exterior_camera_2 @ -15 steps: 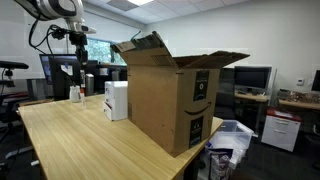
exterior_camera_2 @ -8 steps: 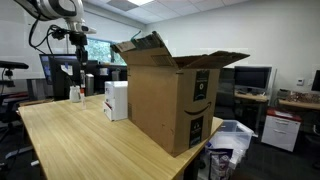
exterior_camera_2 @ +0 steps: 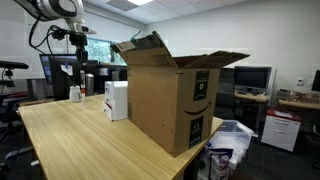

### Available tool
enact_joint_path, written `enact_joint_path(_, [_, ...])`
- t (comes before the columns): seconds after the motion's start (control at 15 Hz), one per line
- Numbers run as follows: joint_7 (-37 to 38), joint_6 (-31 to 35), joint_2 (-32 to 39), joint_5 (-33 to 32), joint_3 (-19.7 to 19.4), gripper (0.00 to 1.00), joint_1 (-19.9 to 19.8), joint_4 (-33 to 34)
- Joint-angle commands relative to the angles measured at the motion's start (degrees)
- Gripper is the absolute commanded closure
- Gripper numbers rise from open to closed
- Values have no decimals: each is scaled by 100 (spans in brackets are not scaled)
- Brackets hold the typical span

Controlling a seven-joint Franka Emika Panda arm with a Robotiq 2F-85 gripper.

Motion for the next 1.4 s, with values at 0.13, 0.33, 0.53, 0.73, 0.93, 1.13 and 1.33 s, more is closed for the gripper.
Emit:
enact_joint_path(0.13, [28,-24,-34,13,51,93,-72,-37])
enact_joint_path(0.33, [12,-36,-31,56,40,93,-69,-39])
enact_joint_path(0.53, [-9,-28,-35,96,35,93,-60,-40])
enact_joint_path(0.73, [-5,-22,-34,104,37,93,-58,-42])
enact_joint_path(0.93, [2,-28,-38,117,34,93,-60,-53])
enact_joint_path(1.13, [-15,-26,-27,151,28,93,-57,-55])
enact_joint_path(1.33, [-21,-26,-12,204,24,93,-51,-55])
